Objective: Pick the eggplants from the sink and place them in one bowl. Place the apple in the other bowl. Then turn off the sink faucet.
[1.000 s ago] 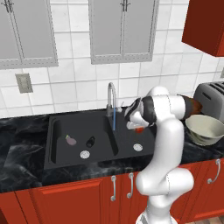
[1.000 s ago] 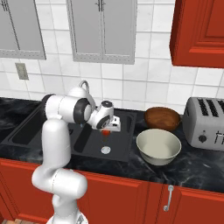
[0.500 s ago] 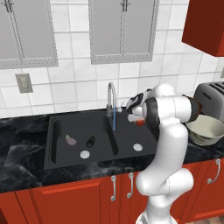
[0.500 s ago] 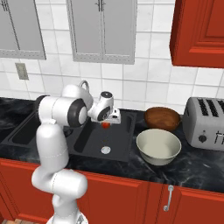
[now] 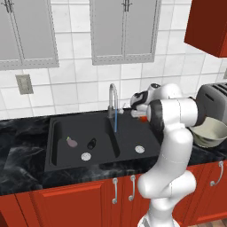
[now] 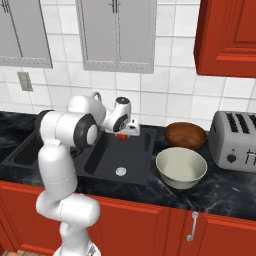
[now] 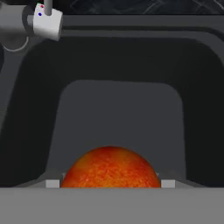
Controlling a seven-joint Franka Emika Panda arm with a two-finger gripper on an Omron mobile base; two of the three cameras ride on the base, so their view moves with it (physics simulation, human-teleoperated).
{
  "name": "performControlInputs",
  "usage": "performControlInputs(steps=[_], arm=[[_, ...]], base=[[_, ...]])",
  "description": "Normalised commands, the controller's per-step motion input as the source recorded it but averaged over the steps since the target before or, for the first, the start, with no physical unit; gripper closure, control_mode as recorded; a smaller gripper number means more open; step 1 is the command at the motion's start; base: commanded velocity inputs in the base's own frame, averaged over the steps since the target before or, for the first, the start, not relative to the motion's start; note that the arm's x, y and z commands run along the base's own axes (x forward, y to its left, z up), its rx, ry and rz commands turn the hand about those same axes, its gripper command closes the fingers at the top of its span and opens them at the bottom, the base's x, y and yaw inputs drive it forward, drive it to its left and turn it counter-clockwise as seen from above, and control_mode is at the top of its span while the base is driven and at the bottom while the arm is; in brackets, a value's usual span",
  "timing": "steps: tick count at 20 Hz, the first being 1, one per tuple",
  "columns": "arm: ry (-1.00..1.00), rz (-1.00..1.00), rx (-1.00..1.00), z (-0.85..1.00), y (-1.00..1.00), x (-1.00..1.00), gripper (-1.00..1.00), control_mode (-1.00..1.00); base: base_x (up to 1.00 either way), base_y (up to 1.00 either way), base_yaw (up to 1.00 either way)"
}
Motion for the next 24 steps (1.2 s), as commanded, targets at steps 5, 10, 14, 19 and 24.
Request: performControlInputs(steps=[5,10,14,19,24], arm=[[0.00,-0.09,0.00,0.26,-0.29,0.00,1.00,-1.00],[0.00,-0.11,0.00,0.31,-0.25,0.00,1.00,-1.00],[0.00,-0.13,0.00,0.29,-0.23,0.00,1.00,-1.00],[0.00,-0.11,0.00,0.16,-0.31,0.00,1.00,-1.00],[-0.02,-0.08,0.01,0.01,-0.31,0.00,1.00,-1.00]], base=[[0.00,0.00,0.00],[0.00,0.00,0.00],[0.00,0.00,0.00],[0.00,0.00,0.00],[0.00,0.00,0.00]])
